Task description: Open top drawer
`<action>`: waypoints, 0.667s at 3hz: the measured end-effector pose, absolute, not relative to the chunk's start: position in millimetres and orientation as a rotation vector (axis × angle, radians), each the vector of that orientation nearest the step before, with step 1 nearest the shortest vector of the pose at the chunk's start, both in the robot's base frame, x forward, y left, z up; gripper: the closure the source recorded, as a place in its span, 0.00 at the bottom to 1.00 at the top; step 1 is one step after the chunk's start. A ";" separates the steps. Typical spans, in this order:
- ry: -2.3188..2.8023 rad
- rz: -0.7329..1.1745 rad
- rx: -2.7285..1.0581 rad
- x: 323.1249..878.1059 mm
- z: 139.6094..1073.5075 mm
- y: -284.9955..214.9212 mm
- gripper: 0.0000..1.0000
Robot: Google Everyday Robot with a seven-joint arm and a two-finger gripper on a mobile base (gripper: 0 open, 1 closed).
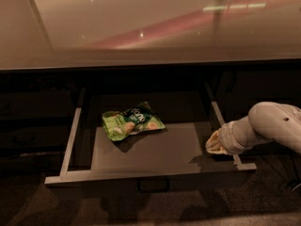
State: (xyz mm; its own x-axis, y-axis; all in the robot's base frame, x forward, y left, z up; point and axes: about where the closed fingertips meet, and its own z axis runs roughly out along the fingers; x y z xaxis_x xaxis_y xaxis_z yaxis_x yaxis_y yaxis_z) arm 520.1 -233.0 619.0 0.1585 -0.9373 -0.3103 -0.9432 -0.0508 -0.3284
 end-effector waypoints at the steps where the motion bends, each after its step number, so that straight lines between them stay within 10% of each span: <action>1: 1.782 0.017 -1.992 520.1 619.0 -233.0 1.00; 2: 1.782 0.017 -1.992 520.1 619.0 -232.9 0.85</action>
Offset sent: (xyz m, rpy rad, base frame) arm 0.0000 0.0000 0.0000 0.0000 0.0000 0.0000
